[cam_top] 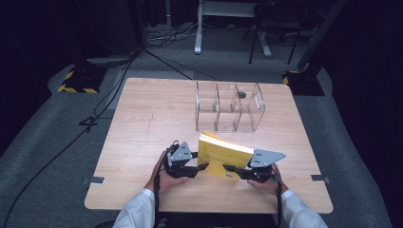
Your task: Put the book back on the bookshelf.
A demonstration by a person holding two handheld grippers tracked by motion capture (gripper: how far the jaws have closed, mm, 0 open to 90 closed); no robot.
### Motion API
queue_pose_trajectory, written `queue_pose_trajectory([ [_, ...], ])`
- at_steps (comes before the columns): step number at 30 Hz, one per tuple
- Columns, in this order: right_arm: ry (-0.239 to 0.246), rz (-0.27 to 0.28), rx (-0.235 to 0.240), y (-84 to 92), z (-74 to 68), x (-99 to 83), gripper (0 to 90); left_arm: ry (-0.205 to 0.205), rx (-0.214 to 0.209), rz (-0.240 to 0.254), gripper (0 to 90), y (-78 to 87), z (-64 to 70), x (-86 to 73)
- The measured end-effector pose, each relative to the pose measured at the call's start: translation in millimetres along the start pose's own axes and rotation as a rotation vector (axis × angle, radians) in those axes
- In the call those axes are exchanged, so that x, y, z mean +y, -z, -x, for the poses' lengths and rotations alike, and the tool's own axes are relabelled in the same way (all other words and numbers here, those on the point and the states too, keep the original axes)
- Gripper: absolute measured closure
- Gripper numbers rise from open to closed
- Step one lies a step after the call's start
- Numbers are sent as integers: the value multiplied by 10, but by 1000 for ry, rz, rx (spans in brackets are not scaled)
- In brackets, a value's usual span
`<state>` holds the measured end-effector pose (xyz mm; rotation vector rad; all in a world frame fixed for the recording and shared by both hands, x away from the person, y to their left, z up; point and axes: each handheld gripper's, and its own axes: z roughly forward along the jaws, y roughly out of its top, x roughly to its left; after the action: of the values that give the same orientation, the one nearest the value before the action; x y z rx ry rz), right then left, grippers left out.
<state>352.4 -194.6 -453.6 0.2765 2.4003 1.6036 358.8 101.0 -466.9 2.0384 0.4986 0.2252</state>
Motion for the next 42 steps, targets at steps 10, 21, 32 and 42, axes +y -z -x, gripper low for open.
queue_pose_trajectory([
  [10, -30, 0, -59, 85, 58, -30, 761, 50, 120, -30, 288, 116, -65, -66],
  [21, -50, -6, -176, 240, 167, -69, 762, 101, 290, -128, 182, 305, -170, -204],
  [32, -92, 24, -310, 472, 317, -63, 762, 152, 361, -233, 165, 466, -234, -495],
  [42, -97, 44, -460, 747, 430, -7, 763, 177, 394, -268, 165, 611, -172, -700],
])
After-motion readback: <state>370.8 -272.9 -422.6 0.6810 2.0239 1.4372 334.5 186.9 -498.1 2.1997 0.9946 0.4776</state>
